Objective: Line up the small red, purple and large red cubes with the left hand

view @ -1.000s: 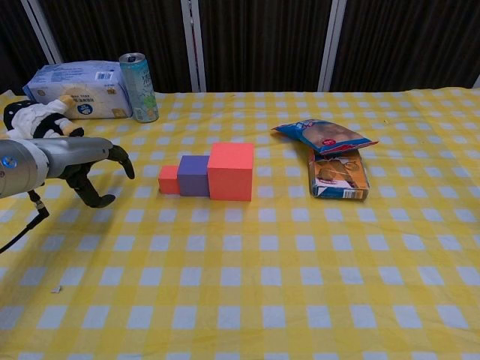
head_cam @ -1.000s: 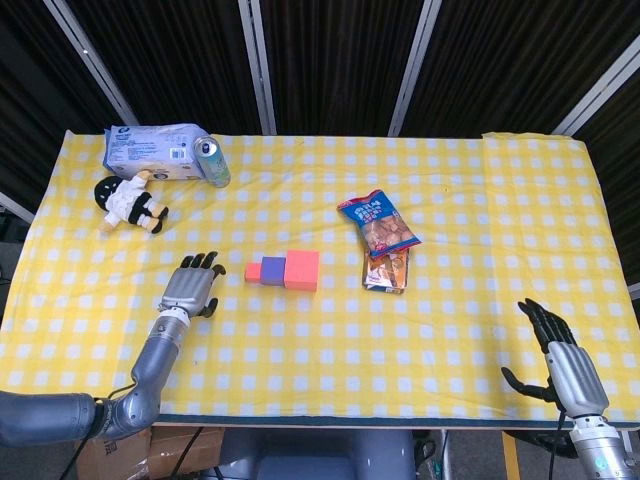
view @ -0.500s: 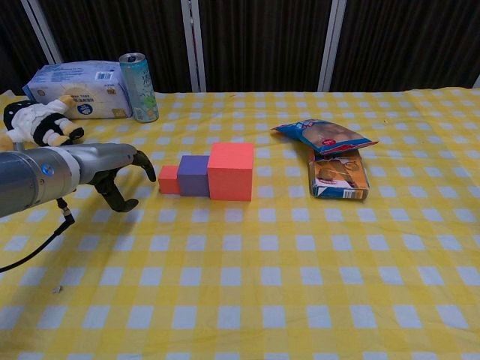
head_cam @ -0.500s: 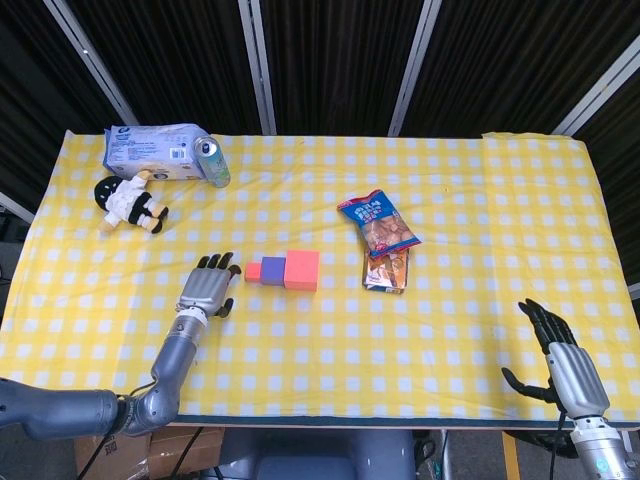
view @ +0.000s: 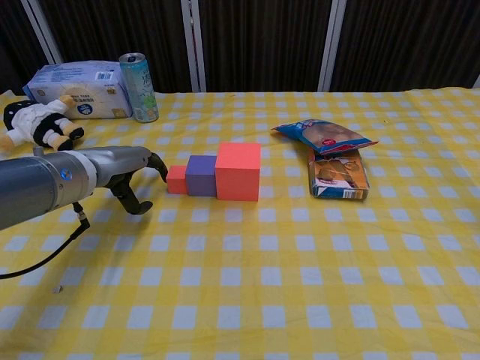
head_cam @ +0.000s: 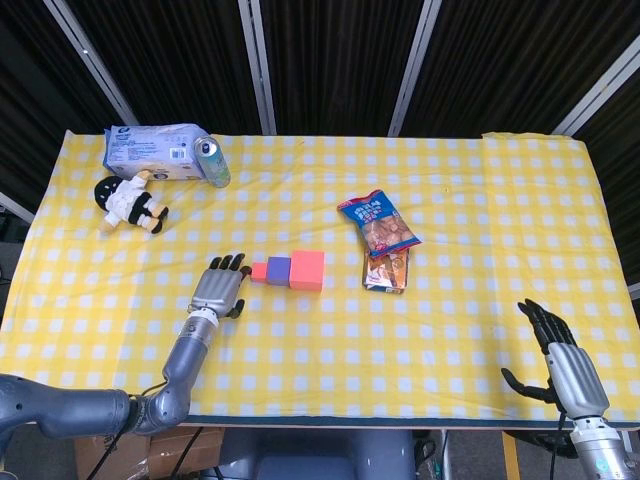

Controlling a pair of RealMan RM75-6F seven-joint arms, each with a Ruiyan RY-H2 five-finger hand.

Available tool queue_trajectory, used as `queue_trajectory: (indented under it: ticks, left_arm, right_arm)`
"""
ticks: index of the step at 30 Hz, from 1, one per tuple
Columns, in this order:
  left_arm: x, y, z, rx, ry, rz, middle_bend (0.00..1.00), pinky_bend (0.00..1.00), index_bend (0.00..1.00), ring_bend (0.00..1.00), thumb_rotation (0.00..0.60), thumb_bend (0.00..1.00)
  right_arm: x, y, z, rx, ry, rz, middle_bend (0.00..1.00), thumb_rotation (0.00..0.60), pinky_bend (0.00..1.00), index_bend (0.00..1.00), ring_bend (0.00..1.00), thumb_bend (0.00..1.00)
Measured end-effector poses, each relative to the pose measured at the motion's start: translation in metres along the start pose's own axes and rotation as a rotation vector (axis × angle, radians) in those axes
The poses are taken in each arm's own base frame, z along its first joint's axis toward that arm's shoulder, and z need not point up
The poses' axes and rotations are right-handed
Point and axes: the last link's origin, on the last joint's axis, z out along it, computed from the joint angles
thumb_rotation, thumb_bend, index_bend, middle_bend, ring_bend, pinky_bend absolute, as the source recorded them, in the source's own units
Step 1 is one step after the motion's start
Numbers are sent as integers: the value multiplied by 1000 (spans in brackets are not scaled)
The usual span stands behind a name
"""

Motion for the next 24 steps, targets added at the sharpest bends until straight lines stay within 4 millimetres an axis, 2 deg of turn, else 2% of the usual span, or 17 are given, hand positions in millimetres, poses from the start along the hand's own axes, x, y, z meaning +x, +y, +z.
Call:
queue_trajectory:
  ticks: [6, 8, 10, 14, 16, 21, 24]
  left_arm:
    - [1, -6, -5, 6, -2, 7, 0, 0, 187, 0, 600, 491]
    - [3, -11, -9, 11, 0, 13, 0, 0, 176, 0, 600, 471]
    - [6, -20, -14, 21, 6, 20, 0, 0, 153, 0, 600, 409]
    - [18, -41, -27, 42, 35, 11, 0, 0, 100, 0, 600, 307]
    - [28, -56, -36, 51, 67, 3, 0, 0, 43, 0, 600, 261]
    - [51, -90, -65, 51, 178, 17, 0, 0, 0, 0, 600, 217]
    - [58, -105, -87, 31, 247, 27, 0, 0, 0, 0, 600, 196]
  right_arm:
    - [0, 0, 0, -1, -1, -1, 0, 600, 0, 0, 0, 344]
    - [0, 1, 0, -2, -1, 0, 0, 600, 0, 0, 0, 345]
    - [1, 1, 0, -3, -1, 0, 0, 600, 0, 0, 0, 345]
    - [1, 2, 0, -4, -1, -5, 0, 600, 0, 0, 0, 344]
    - [1, 2, 0, -4, 0, -10, 0, 600, 0, 0, 0, 344]
    - [2, 3, 1, -9, 8, -36, 0, 600, 0, 0, 0, 345]
    - [3, 4, 2, -15, 21, -58, 0, 600, 0, 0, 0, 344]
